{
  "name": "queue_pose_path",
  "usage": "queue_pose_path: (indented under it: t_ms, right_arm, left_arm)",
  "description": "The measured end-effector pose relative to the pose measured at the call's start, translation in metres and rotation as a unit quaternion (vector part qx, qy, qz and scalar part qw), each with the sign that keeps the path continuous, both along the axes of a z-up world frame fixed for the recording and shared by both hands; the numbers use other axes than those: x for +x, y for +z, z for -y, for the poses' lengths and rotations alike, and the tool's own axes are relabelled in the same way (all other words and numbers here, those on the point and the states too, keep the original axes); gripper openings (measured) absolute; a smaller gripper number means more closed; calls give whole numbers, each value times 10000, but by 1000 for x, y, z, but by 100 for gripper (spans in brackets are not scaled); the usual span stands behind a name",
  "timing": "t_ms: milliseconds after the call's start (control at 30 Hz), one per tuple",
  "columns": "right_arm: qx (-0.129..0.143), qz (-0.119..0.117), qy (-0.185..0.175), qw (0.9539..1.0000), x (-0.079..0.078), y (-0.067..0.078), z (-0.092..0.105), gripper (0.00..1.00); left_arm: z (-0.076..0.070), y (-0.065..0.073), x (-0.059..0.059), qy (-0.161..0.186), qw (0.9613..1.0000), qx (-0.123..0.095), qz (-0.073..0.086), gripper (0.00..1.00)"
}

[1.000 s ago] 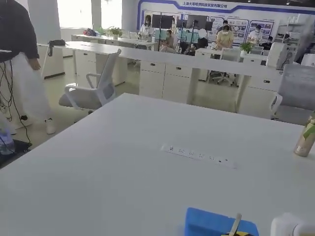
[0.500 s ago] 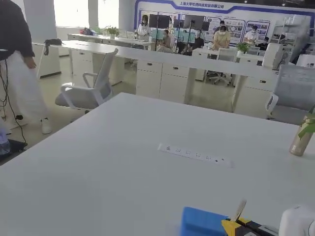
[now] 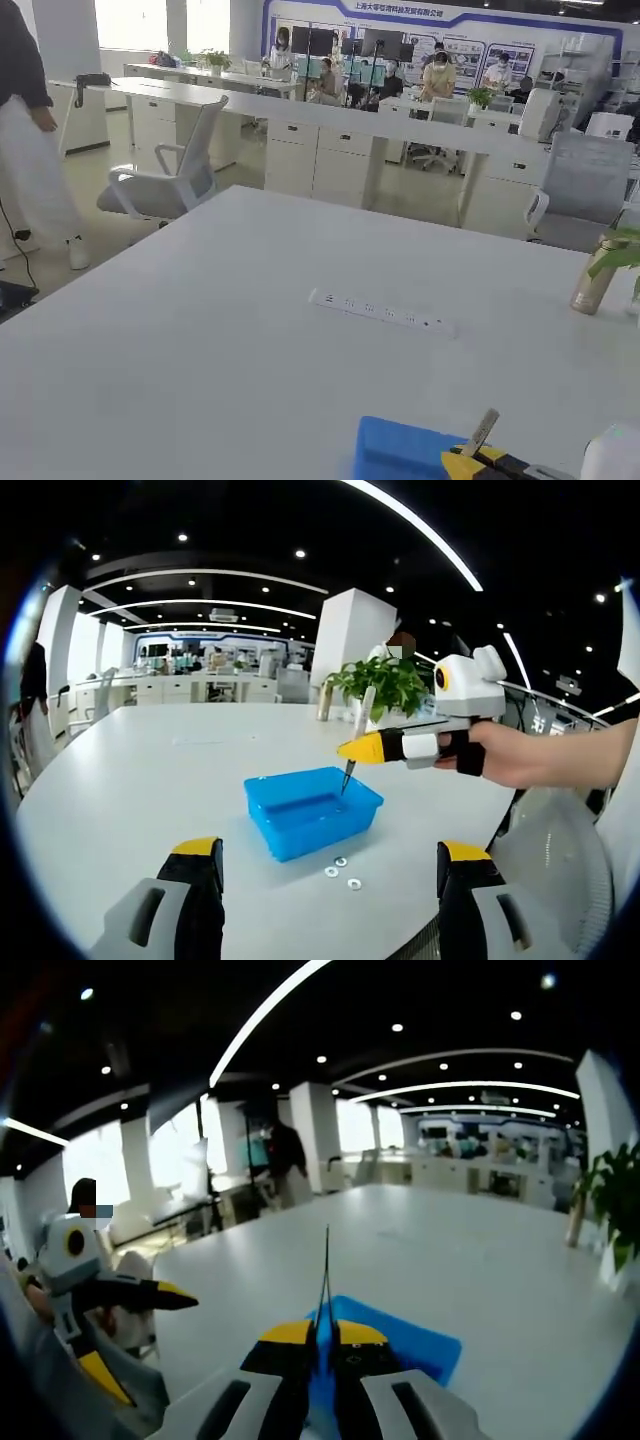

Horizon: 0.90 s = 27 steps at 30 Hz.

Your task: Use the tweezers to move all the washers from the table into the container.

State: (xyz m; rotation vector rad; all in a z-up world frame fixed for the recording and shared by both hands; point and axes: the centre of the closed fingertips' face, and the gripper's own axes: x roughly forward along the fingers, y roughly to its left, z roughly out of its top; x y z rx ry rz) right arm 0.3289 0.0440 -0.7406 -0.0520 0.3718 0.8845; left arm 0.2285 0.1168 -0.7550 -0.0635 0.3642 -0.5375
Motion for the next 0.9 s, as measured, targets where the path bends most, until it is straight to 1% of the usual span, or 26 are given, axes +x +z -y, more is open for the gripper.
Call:
queue_pose_path:
  t_ms: [133, 200, 300, 433, 567, 667, 700, 733, 800, 867, 900]
  right_arm:
    - [-10, -54, 68, 10000, -9, -5, -3, 3]
    - [-22, -119, 116, 9999, -13, -9, -4, 3]
    - [-34, -176, 169, 9997, -22, -10, -9, 3]
    - [-4, -256, 223, 9994, -29, -15, -13, 3]
    - [1, -361, 258, 9990, -33, -25, -14, 3]
    - [73, -483, 274, 9984, -35, -28, -14, 3]
    - [109, -564, 278, 9980, -36, -31, -14, 3]
    - [110, -593, 276, 9978, -36, -32, -14, 3]
    - [155, -753, 272, 9967, -38, -36, -14, 3]
    - [245, -906, 330, 9950, -41, -40, -15, 3]
    - [261, -940, 341, 9946, -41, -41, -15, 3]
  left_arm:
    - [0, -1, 0, -13, 10000, 32, -12, 90]
    - [0, -1, 0, -18, 10000, 37, -7, 89]
    - [0, -1, 0, -26, 10000, 43, -13, 89]
    - [0, -2, 0, -43, 10000, 64, -30, 89]
    - [1, -2, -1, -65, 9999, 72, -28, 89]
    - [-1, -1, -1, -29, 10000, 89, -14, 89]
    - [-1, -1, -1, -17, 10000, 80, -23, 89]
    - [-1, -1, -1, -11, 10000, 78, -23, 89]
    - [-2, -2, -1, -5, 9999, 101, -25, 89]
    - [-1, -4, -2, -25, 9999, 152, -63, 88]
    - [-1, -4, -2, -40, 9998, 182, -74, 88]
